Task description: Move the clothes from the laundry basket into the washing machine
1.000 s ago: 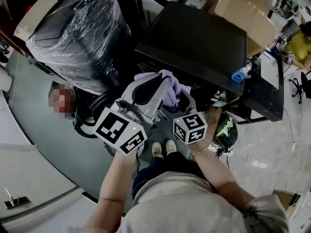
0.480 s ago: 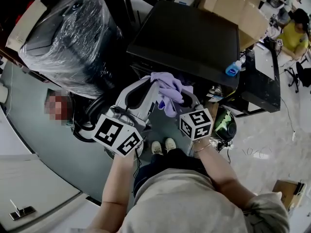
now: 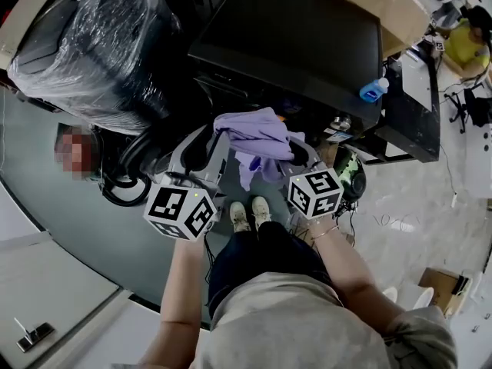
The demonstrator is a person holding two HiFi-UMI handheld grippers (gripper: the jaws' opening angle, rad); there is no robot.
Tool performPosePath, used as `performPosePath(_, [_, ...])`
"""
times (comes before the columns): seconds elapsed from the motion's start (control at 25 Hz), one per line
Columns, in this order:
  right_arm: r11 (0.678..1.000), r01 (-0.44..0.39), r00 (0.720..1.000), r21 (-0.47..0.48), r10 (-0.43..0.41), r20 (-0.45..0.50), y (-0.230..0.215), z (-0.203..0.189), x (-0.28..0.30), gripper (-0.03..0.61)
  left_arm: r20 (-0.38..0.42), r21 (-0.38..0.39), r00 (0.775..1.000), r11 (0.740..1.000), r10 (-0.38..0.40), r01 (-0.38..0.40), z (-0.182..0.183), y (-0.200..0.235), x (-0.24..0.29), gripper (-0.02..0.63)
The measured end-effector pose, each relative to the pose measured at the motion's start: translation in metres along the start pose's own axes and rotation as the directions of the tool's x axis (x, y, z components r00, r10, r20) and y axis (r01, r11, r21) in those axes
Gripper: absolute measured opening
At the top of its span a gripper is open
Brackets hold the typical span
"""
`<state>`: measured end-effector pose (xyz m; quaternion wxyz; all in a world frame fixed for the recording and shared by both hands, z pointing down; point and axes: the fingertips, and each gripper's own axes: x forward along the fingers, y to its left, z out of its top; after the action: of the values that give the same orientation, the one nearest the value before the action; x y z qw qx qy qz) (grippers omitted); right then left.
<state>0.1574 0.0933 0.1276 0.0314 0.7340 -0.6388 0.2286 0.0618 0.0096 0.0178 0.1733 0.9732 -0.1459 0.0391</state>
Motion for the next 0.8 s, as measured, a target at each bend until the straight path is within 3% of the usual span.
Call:
performPosePath(0.2, [0.997, 0.037, 0.997, 0.067, -0.033, -0.069, -0.012, -0.038, -0.001, 0.075, -0.106, -0.07, 0.99, 0.993, 0.088, -0.096, -0.058, 0.026, -0.007, 0.169])
performPosePath(0.52, [0.983, 0.087, 0.99, 0.163, -0.067, -0.121, -0.038, -0.104, 0.034, 0.075, -0.245, -0.17, 0.963, 0.973, 0.109, -0.154, -0.167, 0.059, -0.008, 0.166])
performPosePath(0.64, [0.976, 0.096, 0.991, 0.194, -0.075, -0.111, -0.049, -0.124, 0.048, 0.075, -0.251, -0.164, 0.959, 0.971, 0.13, -0.174, -0.198, 0.073, -0.004, 0.109])
performPosePath(0.72, [0.969, 0.1, 0.993, 0.227, -0.082, -0.087, -0.057, -0.135, 0.057, 0.077, -0.251, -0.142, 0.957, 0.972, 0.147, -0.187, -0.218, 0.083, 0.0, 0.014])
performPosePath(0.8, [0.961, 0.122, 0.992, 0.25, -0.112, -0.051, -0.07, -0.143, 0.067, 0.077, -0.258, -0.137, 0.954, 0.972, 0.151, -0.19, -0.239, 0.095, 0.007, 0.006])
